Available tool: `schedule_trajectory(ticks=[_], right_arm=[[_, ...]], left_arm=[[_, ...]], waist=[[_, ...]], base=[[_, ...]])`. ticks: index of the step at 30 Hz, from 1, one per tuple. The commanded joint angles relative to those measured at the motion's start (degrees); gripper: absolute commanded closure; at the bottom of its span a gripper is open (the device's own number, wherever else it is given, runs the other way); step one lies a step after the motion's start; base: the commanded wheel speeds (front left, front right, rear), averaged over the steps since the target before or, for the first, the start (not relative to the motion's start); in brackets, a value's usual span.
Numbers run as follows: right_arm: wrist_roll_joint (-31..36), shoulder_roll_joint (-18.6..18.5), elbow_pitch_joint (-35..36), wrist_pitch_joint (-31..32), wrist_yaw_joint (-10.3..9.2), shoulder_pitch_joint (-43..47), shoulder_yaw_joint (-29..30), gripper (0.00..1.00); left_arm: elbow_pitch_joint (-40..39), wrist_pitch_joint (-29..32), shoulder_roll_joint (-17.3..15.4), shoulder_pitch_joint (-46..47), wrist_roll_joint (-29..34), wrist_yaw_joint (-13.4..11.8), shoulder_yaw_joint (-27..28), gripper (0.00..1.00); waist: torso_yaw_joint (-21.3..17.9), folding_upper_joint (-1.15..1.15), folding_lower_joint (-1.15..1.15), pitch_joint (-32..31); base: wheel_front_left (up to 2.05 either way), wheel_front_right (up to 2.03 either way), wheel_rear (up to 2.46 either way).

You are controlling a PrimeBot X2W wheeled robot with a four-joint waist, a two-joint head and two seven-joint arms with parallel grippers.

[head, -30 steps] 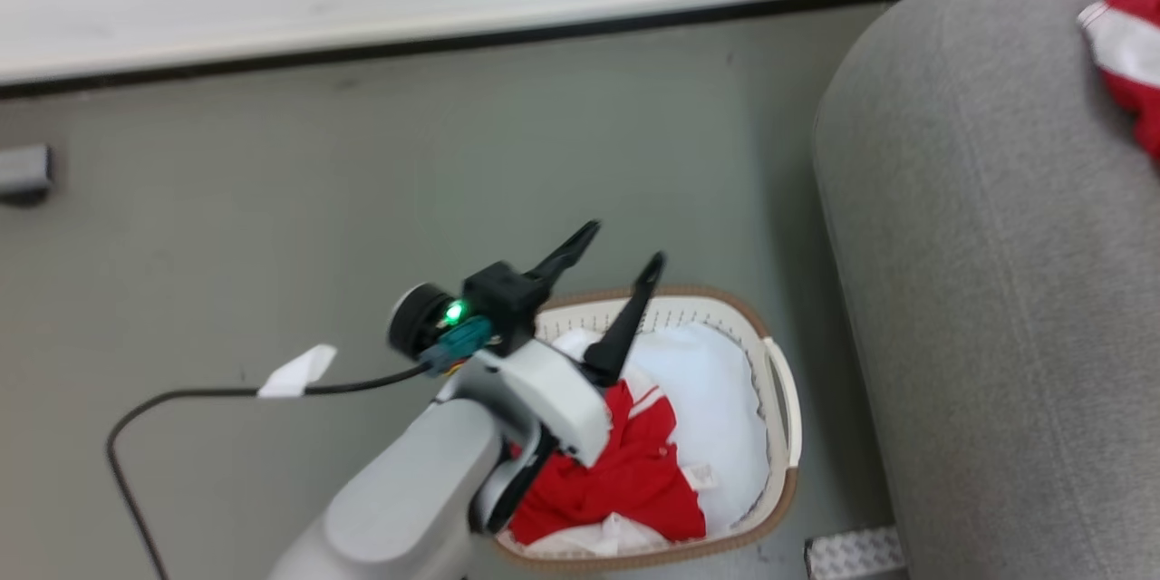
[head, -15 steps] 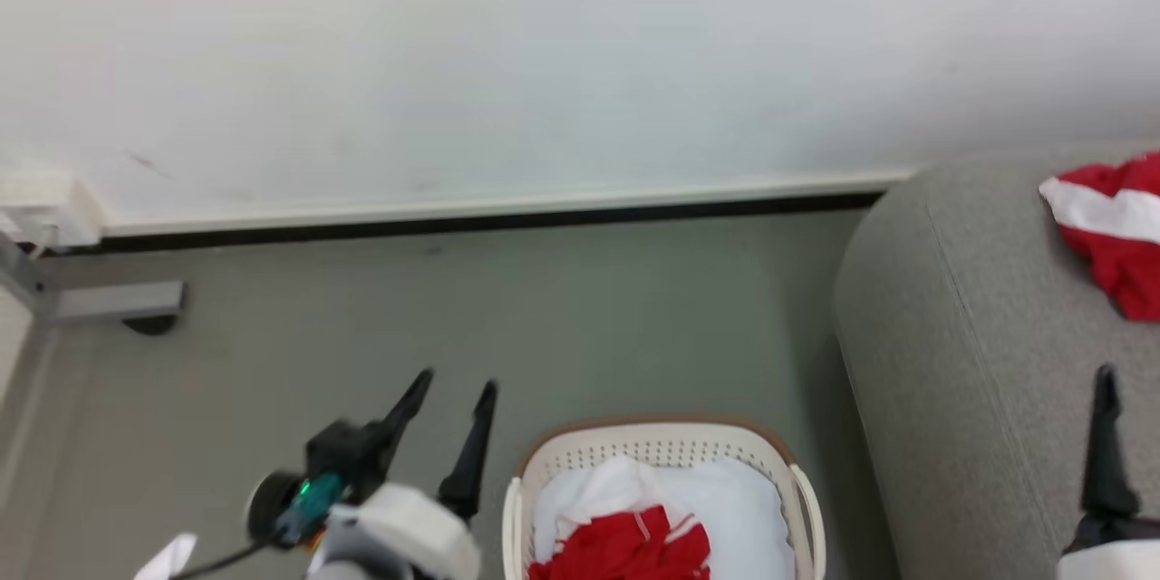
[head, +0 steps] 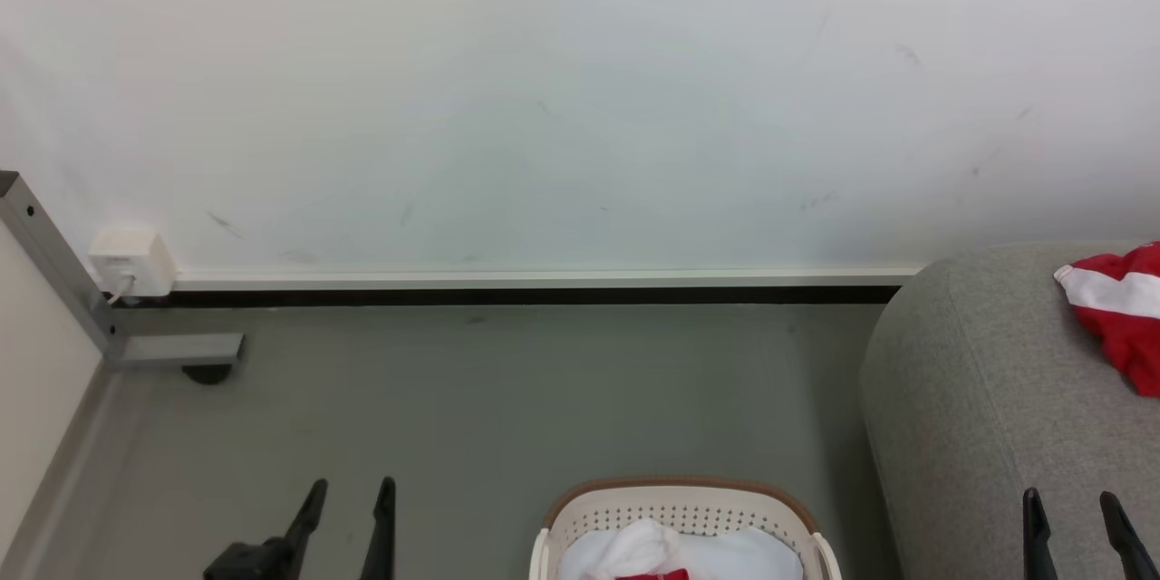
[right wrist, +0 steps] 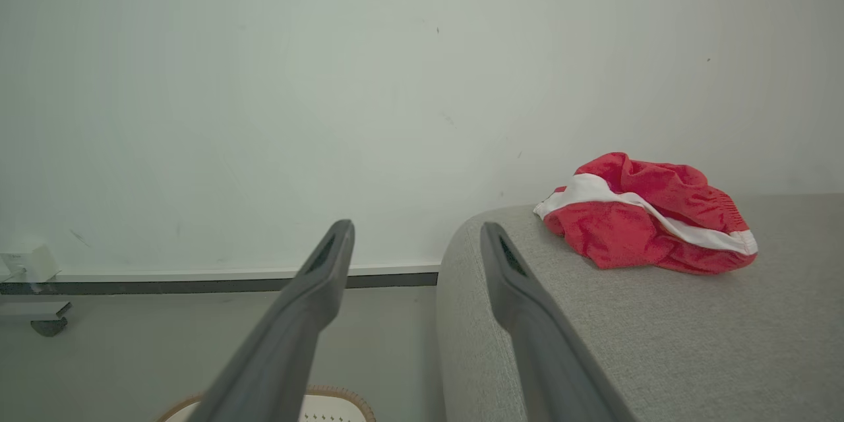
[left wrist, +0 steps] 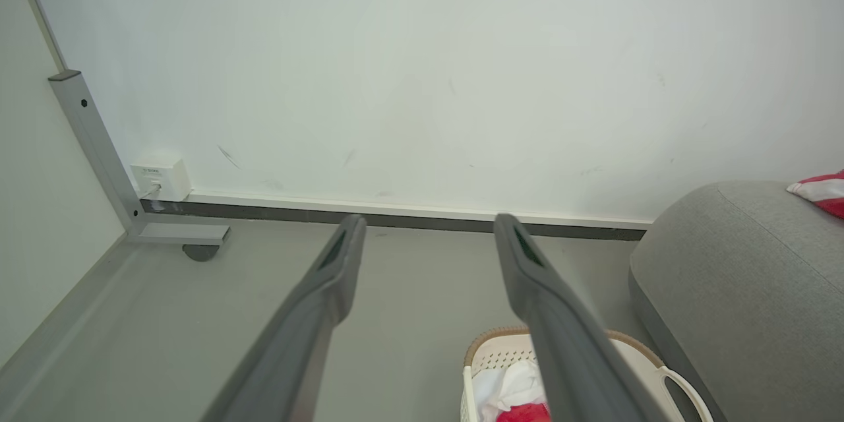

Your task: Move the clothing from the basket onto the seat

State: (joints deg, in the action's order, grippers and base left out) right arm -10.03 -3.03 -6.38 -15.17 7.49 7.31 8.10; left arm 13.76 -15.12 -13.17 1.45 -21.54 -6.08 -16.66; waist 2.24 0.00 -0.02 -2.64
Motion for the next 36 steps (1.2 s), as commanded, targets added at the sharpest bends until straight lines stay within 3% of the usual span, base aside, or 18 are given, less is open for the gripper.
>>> schedule_trajectory(ticks=[1, 9, 16, 26, 36], right_arm=[[-0.71, 0.1, -0.43, 0.03, 0.02, 1.07, -0.13, 0.0], [-1.7, 0.08, -0.94, 0.03, 0.02, -0.39, -0.55, 0.0], [-1.72, 0.07, -0.08, 0.03, 0.02, -2.66, -1.03, 0.0], [-2.1, 0.07, 3.76, 0.03, 0.02, -10.81, -2.45, 0.0], [-4.3, 0.09, 7.37, 0.03, 0.02, -21.13, -4.57, 0.0]], left_arm=[[-0.3, -0.04, 0.57, -1.41, 1.33, 0.78, 1.51, 0.0], [0.14, -0.05, 2.85, -2.5, 4.94, 4.16, 5.56, 0.0], [1.86, -0.05, 4.37, 0.43, 7.06, 6.86, 5.76, 0.0], [7.48, 1.25, 5.85, 13.7, 11.35, 8.64, 1.03, 0.0], [16.8, 11.01, 7.19, 31.79, 19.38, 10.15, -7.76, 0.0]], waist=[[-0.19, 0.0, 0.02, -0.56], [-1.16, 0.0, 0.02, -0.03], [-3.66, 0.0, 0.02, 3.34], [-8.78, 0.0, 0.02, 18.59], [-12.98, 0.0, 0.02, 34.33]], base=[[0.0, 0.0, 0.0], [0.0, 0.0, 0.0], [0.0, 0.0, 0.0], [0.0, 0.0, 0.0], [0.0, 0.0, 0.0]])
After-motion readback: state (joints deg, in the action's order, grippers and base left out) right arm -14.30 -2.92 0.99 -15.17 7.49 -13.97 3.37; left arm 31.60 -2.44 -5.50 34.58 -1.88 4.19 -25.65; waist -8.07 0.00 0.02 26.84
